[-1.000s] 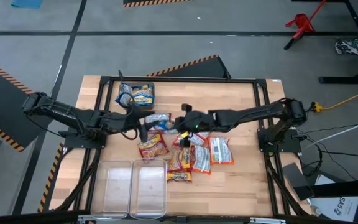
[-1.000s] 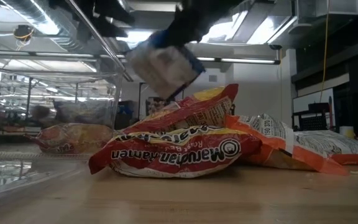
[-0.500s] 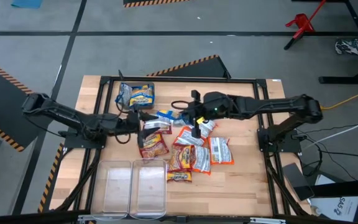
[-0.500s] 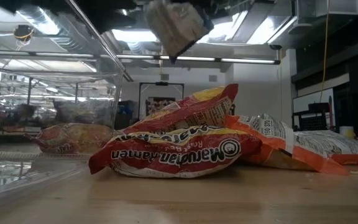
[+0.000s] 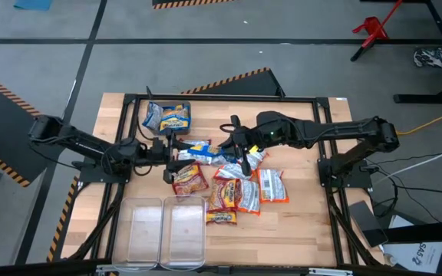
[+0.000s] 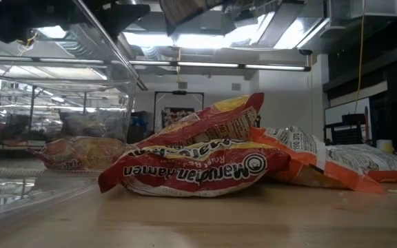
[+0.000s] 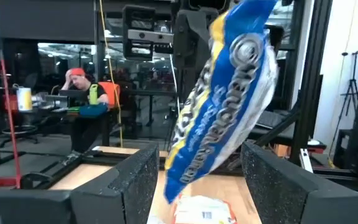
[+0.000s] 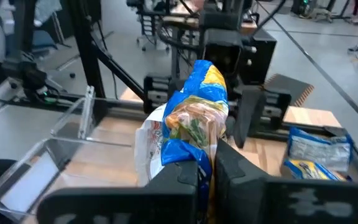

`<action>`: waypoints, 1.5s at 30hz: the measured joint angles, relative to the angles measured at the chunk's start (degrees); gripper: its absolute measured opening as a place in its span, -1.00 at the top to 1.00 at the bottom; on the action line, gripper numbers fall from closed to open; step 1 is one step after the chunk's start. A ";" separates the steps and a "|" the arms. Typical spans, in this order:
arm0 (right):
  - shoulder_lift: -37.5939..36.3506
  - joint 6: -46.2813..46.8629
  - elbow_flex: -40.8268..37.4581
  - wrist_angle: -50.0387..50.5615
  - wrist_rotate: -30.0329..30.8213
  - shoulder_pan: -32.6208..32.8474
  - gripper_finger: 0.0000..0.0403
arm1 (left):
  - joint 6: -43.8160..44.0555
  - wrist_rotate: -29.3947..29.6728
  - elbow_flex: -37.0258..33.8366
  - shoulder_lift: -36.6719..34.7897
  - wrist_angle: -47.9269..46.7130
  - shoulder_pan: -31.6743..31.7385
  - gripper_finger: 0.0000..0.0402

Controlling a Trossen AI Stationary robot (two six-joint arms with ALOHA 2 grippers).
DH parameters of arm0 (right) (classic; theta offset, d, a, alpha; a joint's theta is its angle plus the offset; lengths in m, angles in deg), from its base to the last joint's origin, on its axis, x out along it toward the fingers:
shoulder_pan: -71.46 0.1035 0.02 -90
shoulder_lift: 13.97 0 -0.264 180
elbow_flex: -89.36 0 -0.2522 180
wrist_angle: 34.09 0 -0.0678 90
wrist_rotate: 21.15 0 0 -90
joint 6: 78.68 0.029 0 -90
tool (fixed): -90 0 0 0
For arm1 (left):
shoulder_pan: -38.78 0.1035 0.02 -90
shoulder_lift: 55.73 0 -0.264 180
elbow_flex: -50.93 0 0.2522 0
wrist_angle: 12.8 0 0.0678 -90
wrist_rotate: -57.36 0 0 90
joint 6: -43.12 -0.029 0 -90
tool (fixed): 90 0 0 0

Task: Sort Maruchan noodles
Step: Put the blue noodle pack into the black bin

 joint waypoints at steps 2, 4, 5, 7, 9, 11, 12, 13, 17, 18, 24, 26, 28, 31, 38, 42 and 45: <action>0.00 0.41 0.00 -0.48 -1.04 0.00 1.00 | -0.05 -0.56 0.00 1.20 0.90 0.23 -0.10; 0.00 0.78 0.00 -0.57 -1.21 0.00 1.00 | 0.05 -1.95 0.00 2.81 2.27 0.47 -0.10; 0.00 0.85 0.00 -0.56 -1.23 0.00 1.00 | 0.05 -2.19 0.00 3.66 3.67 0.50 -0.10; 0.00 0.91 0.00 -0.57 -1.23 0.00 1.00 | 0.00 -2.33 0.00 5.25 7.01 0.50 -0.10; 0.00 0.93 0.00 -0.56 -1.23 0.00 1.00 | -0.70 -2.83 0.00 6.60 9.44 0.50 -0.10; 0.00 0.91 0.00 -0.56 -1.23 0.00 1.00 | -1.27 -3.66 0.35 7.81 10.71 0.50 -0.10; 0.00 0.91 0.00 -0.56 -1.23 0.00 1.00 | -1.29 -3.97 0.82 8.28 10.67 0.50 -0.10; 0.00 0.91 0.00 -0.56 -1.23 0.00 1.00 | -1.28 -4.23 1.41 8.83 10.61 0.50 -0.10; 0.00 0.91 0.00 -0.54 -1.23 0.00 1.00 | -2.78 -5.71 4.69 11.97 10.28 0.50 -0.10; 0.00 0.93 0.00 -0.54 -1.23 0.00 1.00 | -3.31 -5.88 5.70 12.77 10.29 0.50 -0.10; 0.02 0.95 0.00 0.19 -1.23 0.00 1.00 | -4.13 -6.43 9.07 15.46 7.35 1.25 -0.10; 0.02 0.95 0.00 0.18 -1.23 0.00 1.00 | -3.54 -7.28 9.52 15.84 7.31 1.61 -0.10; 0.02 0.94 0.00 0.01 -1.25 0.00 1.00 | -3.06 -7.61 10.17 16.24 7.30 1.94 -0.10; 0.02 0.93 0.00 0.01 -1.40 0.00 1.00 | -2.90 -8.85 10.44 16.48 7.18 2.40 -0.07; 0.02 0.95 0.00 -0.17 -3.12 -0.02 0.95 | -2.42 -10.21 10.51 16.46 7.43 3.10 0.08; 0.02 0.81 0.00 0.11 -2.42 0.00 0.81 | -2.38 -9.28 10.51 16.46 7.35 3.10 0.19; 0.02 -0.61 0.00 0.31 -2.10 -0.04 0.62 | -2.80 -7.25 10.51 16.46 7.29 3.10 0.27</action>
